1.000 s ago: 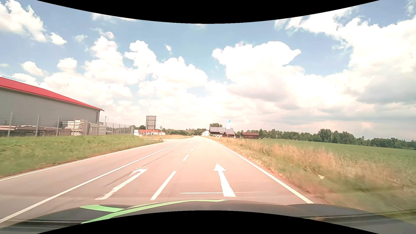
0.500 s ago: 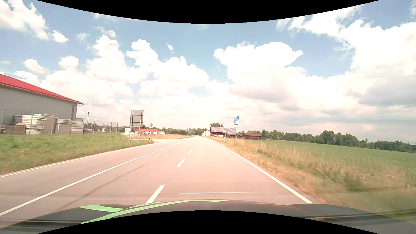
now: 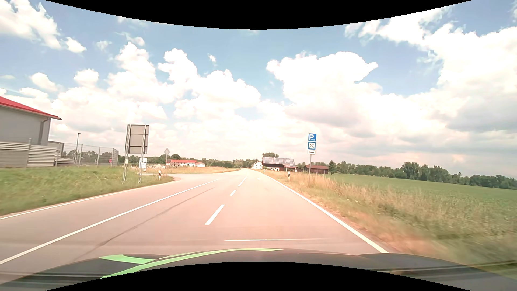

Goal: Follow the waypoints while adhering to traffic rules and regulations

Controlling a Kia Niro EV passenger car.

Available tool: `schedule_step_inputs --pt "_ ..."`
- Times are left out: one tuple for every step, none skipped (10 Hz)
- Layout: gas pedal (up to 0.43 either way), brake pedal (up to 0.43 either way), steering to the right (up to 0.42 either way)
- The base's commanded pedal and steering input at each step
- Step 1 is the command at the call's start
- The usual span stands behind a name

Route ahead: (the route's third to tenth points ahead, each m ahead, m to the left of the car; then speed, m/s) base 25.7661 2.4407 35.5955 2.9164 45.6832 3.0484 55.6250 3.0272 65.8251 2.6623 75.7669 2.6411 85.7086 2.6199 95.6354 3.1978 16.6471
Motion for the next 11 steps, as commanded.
schedule_step_inputs --pt "0.138 0.000 -0.002" --pt "0.150 0.000 -0.001" --pt "0.157 0.000 -0.001" --pt "0.157 0.000 0.000" --pt "0.169 0.000 0.000" --pt "0.169 0.000 0.000" --pt "0.169 0.000 0.000" --pt "0.177 0.000 -0.001" --pt "0.177 0.000 -0.001" --pt "0.177 0.000 -0.001" --pt "0.177 0.000 -0.001"
